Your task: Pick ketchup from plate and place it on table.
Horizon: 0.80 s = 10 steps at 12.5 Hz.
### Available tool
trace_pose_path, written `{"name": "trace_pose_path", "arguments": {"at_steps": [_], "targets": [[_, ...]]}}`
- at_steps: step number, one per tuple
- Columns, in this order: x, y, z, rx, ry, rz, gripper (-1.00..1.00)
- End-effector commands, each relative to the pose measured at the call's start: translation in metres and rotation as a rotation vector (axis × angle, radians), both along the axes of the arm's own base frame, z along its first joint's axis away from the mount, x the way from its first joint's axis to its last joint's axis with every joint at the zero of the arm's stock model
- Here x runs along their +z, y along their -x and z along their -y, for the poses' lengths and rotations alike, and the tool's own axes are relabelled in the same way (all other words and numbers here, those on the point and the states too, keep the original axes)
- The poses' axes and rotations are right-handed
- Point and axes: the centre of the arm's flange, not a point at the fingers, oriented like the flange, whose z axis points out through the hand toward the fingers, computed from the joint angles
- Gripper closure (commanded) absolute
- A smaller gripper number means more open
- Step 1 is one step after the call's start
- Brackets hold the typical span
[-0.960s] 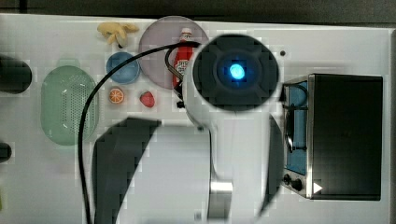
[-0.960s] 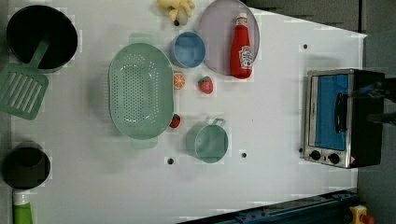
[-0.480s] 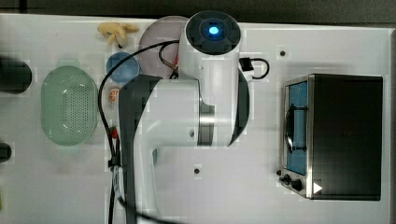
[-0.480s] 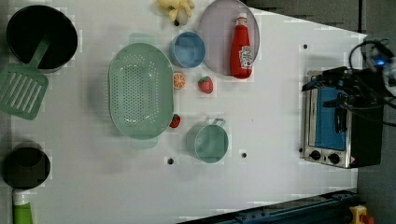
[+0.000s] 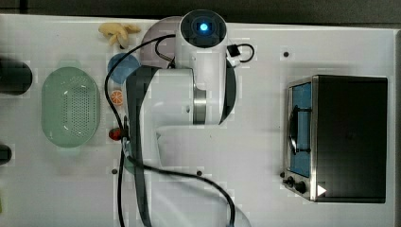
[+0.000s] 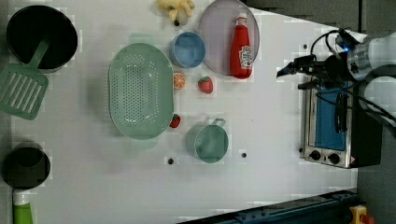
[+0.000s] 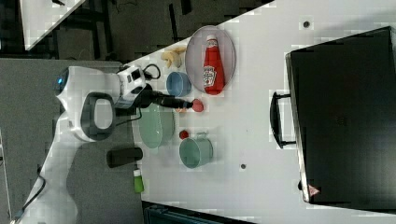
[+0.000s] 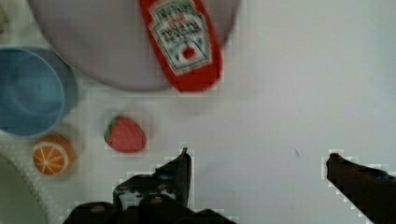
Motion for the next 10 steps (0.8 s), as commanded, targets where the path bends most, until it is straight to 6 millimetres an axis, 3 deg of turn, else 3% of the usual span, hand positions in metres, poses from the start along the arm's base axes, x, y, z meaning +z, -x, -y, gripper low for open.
{"name": "trace_pose_path", "arguments": {"at_steps": [1, 10], "targets": [[-0.015, -0.017, -0.015, 0.181, -0.014, 0.074, -1.0], [-0.12, -0.042, -0.02, 0.317, 0.02, 0.204, -1.0]]}}
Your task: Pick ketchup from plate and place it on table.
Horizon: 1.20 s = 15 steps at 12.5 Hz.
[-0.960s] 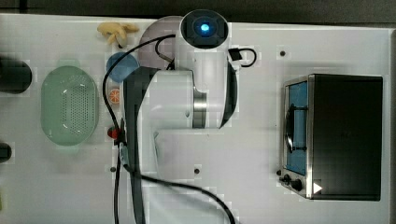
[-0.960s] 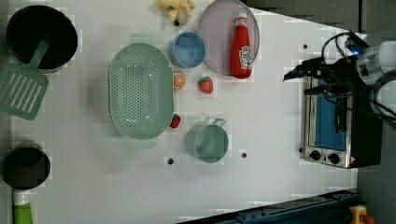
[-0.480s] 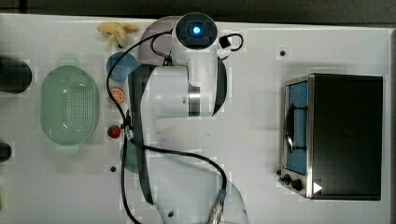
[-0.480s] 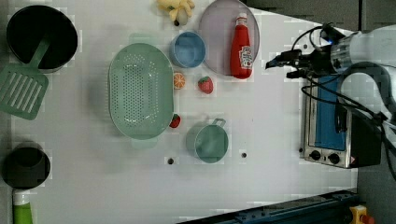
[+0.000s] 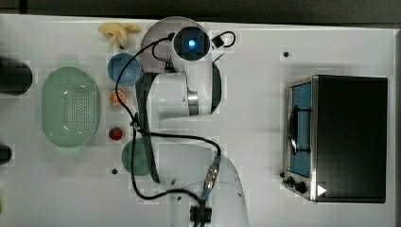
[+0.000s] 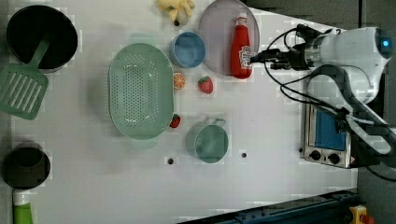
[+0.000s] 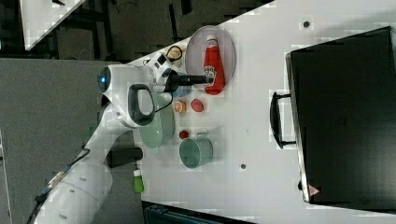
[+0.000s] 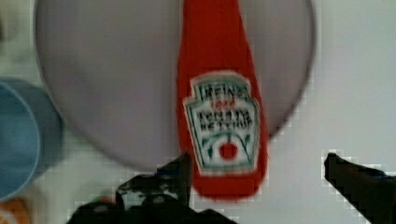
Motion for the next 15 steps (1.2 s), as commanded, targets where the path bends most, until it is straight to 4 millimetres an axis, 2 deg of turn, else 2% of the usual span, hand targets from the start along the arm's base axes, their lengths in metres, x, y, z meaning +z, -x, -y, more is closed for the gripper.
{"name": "trace_pose_path", "arguments": {"at_steps": [1, 7, 11, 12, 14, 15], "targets": [[-0.018, -0.007, -0.007, 0.091, 0.008, 0.048, -1.0], [-0.079, -0.005, -0.01, 0.098, -0.008, 0.075, -1.0], [-0.093, -0.004, -0.013, 0.099, -0.016, 0.097, -1.0], [-0.091, -0.006, -0.013, 0.099, -0.016, 0.104, -0.91], [-0.09, -0.006, -0.011, 0.096, -0.014, 0.105, -0.43], [-0.087, -0.007, -0.013, 0.098, -0.016, 0.112, -0.3]]}}
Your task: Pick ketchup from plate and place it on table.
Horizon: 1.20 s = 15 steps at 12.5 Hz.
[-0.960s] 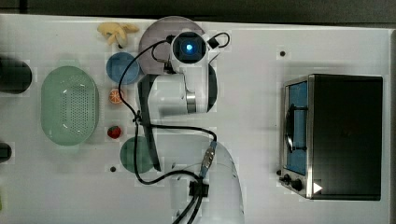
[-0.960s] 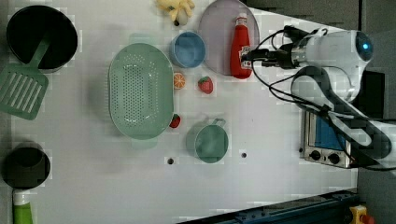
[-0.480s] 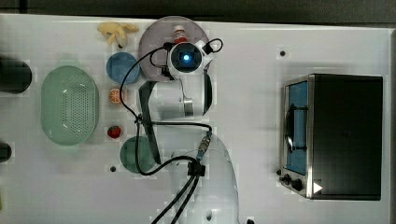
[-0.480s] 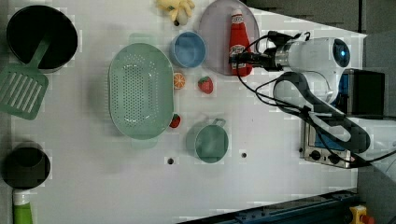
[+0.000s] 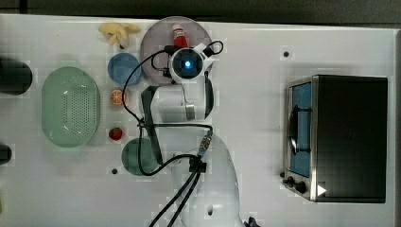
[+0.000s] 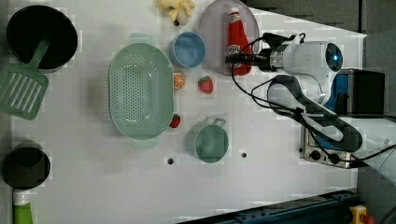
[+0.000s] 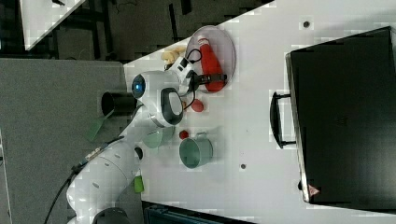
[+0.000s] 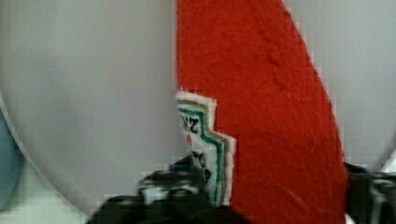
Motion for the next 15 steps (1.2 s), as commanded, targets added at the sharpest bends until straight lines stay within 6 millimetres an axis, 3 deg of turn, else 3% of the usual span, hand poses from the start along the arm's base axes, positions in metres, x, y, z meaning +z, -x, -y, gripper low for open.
{"name": "trace_pose_path", "arguments": {"at_steps": [1, 2, 4, 8, 12, 15], "targets": [[0.016, -0.009, 0.001, 0.027, 0.004, 0.033, -0.3], [0.02, -0.011, 0.001, 0.025, 0.003, 0.043, -0.3], [0.052, -0.022, 0.003, 0.002, 0.002, 0.092, -0.3], [0.152, -0.025, 0.012, -0.053, 0.008, 0.098, -0.3], [0.251, 0.008, 0.028, -0.094, 0.026, 0.009, -0.3], [0.285, 0.051, 0.051, -0.157, 0.032, -0.026, -0.3]]}}
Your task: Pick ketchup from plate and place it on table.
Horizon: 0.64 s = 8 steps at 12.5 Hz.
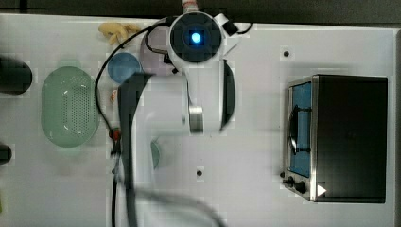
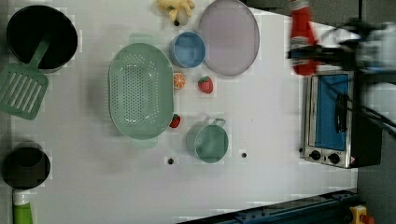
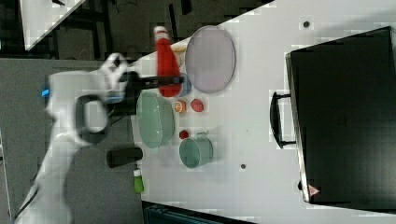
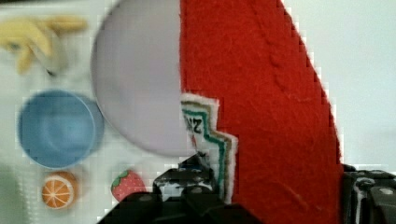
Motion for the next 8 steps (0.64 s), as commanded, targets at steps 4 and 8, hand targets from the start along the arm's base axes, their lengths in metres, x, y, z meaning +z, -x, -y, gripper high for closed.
{"name": "trace_pose_path", "arguments": {"at_steps": [4, 8], "targets": [[-0.014, 0.093, 0.048, -0.164, -0.01, -0.113, -0.3], [-0.068, 0.138, 0.055, -0.273, -0.011, -0.179, -0.3]]}}
